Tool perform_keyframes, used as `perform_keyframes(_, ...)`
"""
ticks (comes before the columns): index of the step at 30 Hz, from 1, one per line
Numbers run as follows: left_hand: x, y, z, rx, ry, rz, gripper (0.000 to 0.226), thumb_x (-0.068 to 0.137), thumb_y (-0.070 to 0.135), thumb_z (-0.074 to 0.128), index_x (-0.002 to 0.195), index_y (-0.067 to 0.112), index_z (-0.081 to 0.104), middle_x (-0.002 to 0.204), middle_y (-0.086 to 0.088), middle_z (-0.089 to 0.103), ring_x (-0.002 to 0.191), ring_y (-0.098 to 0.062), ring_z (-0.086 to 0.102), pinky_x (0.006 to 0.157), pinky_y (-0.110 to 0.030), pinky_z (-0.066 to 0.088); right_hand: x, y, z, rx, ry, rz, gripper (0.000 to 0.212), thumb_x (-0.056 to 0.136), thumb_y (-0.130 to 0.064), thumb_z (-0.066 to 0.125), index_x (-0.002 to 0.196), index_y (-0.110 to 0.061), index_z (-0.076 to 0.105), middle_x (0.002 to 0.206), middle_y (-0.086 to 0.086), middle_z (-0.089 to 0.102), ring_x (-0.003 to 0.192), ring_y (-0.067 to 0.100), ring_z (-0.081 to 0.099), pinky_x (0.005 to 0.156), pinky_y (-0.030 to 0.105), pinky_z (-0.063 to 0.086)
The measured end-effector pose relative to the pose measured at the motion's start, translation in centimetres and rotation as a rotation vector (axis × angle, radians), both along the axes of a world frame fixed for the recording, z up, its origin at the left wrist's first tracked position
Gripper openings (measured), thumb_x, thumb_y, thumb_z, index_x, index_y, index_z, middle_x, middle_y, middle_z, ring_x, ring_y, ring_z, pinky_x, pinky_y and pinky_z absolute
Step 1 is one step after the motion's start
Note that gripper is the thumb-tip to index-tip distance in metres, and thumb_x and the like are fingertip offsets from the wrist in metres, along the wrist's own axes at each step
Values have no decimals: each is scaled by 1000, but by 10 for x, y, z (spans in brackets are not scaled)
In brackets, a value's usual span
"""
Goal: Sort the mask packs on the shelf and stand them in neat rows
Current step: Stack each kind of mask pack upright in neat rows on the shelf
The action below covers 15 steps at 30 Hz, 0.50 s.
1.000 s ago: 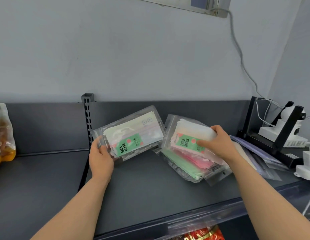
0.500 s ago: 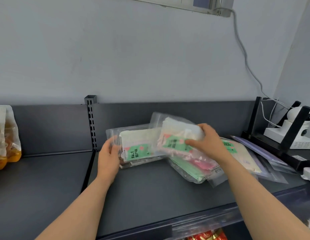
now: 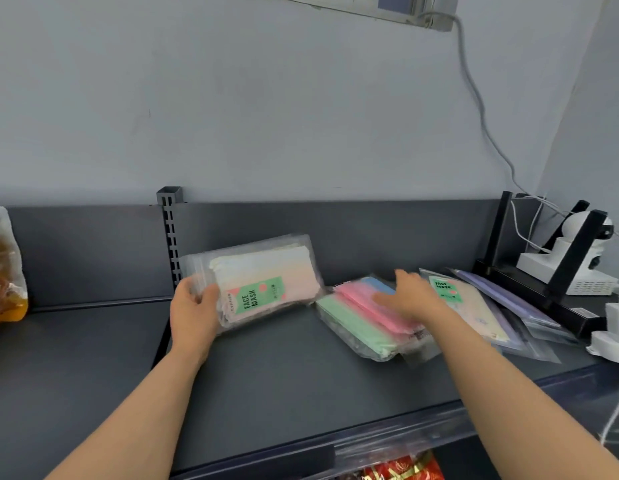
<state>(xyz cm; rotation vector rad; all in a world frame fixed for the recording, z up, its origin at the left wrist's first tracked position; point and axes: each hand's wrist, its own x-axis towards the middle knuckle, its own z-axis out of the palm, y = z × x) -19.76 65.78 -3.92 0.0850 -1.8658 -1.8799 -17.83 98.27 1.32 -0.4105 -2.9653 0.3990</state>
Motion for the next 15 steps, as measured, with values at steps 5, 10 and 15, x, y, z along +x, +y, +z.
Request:
perform_keyframes(5, 1, 6, 2, -41, 21, 42, 15, 98, 8, 48, 112, 3, 52, 87, -4, 62, 73, -13, 59, 58, -16, 46, 4, 9, -11, -84, -63, -59, 99, 72, -62, 72, 144, -8, 32, 143, 9, 47, 125, 29, 50, 99, 39, 44)
perform_keyframes(10, -2, 4, -1, -55, 21, 50, 5, 96, 12, 49, 98, 13, 53, 88, -10, 66, 82, -32, 65, 67, -44, 52, 1, 8, -6, -258, 186, -86, 65, 78, -41, 75, 128, -12, 46, 122, 6, 58, 103, 26, 58, 75, 33, 44)
perform_keyframes(15, 8, 17, 9, 45, 6, 3, 10, 97, 8, 44, 102, 13, 52, 87, 3, 63, 83, -17, 64, 66, -31, 53, -5, -8, 2, -874, 414, -162, 43, 92, -28, 61, 124, -2, 48, 116, 12, 60, 90, 26, 56, 65, 30, 42)
